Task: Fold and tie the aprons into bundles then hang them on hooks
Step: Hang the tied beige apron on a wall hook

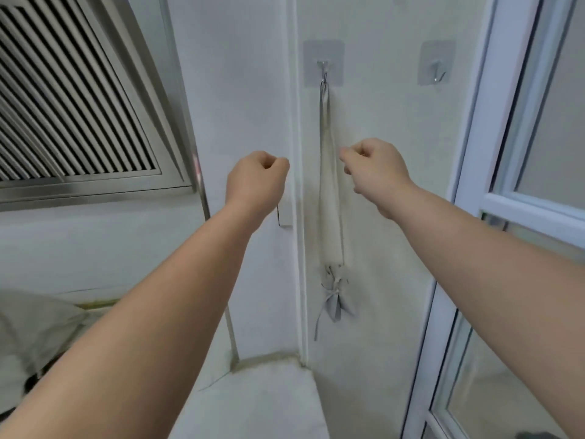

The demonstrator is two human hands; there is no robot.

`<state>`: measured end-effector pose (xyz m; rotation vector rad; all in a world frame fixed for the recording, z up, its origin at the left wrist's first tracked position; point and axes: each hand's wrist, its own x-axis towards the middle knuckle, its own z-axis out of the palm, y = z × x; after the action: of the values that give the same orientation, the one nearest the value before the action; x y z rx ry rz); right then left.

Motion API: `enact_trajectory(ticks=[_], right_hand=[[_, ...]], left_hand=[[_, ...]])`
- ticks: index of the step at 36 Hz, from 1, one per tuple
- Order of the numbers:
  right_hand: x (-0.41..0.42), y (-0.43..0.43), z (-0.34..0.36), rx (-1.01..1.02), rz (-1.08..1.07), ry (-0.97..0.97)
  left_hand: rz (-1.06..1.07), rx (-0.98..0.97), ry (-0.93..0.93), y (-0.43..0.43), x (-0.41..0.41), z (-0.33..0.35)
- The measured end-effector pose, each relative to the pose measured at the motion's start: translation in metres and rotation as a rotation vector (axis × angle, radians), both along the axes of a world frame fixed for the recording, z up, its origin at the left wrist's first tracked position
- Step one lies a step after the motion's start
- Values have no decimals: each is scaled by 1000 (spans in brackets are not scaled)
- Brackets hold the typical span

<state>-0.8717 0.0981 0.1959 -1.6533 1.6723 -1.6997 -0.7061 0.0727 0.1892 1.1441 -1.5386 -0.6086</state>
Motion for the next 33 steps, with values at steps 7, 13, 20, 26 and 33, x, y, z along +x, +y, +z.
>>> enact_trajectory(ticks=[7,13,20,26,33], right_hand=[[42,19,-53,88,196,-25],[101,36,-112,256,329,-4],[200,44,-135,337,504,101],[320,33,-150,355,599,145],[470,3,-182,411,669,77]], left_hand=[[76,137,90,47,35,-62],[153,245,93,86,100,-116],[271,299,187,123,197,-152],[389,309,214,136,305,-166],[465,387,130,123,454,-185]])
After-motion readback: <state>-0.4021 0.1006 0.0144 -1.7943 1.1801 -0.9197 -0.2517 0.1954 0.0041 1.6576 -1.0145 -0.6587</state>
